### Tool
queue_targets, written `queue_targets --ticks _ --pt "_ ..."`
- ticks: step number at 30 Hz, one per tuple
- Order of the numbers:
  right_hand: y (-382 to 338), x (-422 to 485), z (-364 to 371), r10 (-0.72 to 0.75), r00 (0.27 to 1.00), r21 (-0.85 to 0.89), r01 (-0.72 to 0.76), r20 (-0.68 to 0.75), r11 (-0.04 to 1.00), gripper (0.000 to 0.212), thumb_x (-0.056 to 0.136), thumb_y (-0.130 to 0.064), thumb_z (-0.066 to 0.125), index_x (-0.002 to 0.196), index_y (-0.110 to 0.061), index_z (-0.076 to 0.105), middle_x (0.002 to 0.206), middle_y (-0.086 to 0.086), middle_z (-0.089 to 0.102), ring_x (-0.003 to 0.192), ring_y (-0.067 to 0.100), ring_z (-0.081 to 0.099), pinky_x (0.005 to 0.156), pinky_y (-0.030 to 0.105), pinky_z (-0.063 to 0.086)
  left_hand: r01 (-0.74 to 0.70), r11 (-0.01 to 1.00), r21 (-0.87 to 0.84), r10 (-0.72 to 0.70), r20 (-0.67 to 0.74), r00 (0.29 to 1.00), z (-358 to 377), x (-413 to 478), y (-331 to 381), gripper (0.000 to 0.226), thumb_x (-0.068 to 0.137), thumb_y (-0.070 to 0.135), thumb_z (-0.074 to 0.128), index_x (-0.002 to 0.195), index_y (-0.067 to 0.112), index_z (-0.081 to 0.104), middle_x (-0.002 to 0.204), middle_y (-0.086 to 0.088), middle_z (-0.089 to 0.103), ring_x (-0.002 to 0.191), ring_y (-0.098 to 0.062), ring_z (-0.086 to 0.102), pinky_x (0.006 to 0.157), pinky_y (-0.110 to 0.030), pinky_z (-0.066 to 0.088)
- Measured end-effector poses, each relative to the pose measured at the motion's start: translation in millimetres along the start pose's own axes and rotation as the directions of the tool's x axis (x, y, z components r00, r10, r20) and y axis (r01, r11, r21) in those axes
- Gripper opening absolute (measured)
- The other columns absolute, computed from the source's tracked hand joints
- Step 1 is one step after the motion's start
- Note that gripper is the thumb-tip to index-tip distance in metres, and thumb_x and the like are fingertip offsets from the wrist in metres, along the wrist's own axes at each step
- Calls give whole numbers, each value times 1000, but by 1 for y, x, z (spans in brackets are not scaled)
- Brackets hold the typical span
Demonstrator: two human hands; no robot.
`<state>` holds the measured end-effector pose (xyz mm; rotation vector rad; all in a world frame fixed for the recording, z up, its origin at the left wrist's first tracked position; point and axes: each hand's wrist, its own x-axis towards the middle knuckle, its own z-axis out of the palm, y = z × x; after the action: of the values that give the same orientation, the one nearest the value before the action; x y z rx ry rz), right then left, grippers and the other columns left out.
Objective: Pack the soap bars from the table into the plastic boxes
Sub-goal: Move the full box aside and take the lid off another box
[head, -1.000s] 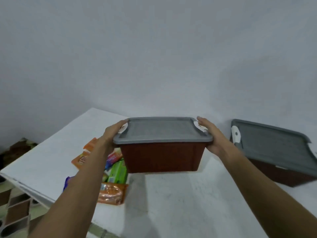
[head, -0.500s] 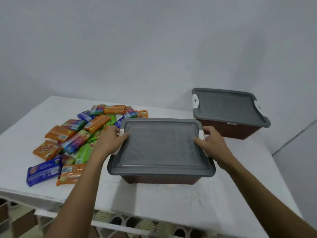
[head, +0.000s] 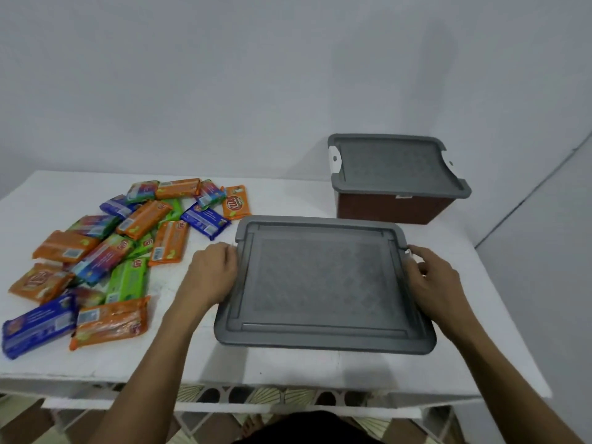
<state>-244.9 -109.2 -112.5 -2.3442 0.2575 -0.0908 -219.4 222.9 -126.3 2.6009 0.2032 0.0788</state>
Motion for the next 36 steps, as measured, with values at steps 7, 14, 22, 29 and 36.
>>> queue_targets --ticks 7,14,22,29,36 --pt "18 0 -13 159 973 398 -215 169 892 30 102 -31 44 122 -20 64 111 3 67 94 22 64 69 37 55 220 834 -505 -121 221 968 4 -5 -21 36 103 28 36 97 9 66 93 -10 67 86 -25 61 71 -39 48" --pt "29 -3 -11 133 991 160 -135 25 978 26 97 -31 54 118 -18 62 96 7 68 78 20 65 59 27 52 53 975 -214 -87 -150 985 -2 -9 -16 14 92 32 60 104 25 61 95 -2 61 75 -16 61 68 -39 52" --pt "12 -8 -17 -72 996 -230 82 50 970 22 93 -37 59 94 -16 68 63 -6 61 58 8 57 53 17 38 8 994 109 -7 -7 1000 -25 -23 6 36 93 48 51 102 20 71 97 -1 69 79 -13 59 67 -29 47" --pt "-2 -10 -33 -60 997 -187 67 42 980 21 90 -37 63 88 -17 69 62 -3 62 58 11 59 56 28 52 103 974 -203 -64 193 979 -48 -21 12 18 89 33 64 90 16 71 78 -2 70 68 -15 64 59 -26 49" --pt "-34 8 -64 -47 999 470 55 -28 881 13 89 -27 67 90 -14 69 58 12 57 52 16 46 49 29 38 60 731 -680 -2 86 996 -77 -7 32 17 83 33 66 81 17 69 66 1 56 64 -13 50 59 -29 43"
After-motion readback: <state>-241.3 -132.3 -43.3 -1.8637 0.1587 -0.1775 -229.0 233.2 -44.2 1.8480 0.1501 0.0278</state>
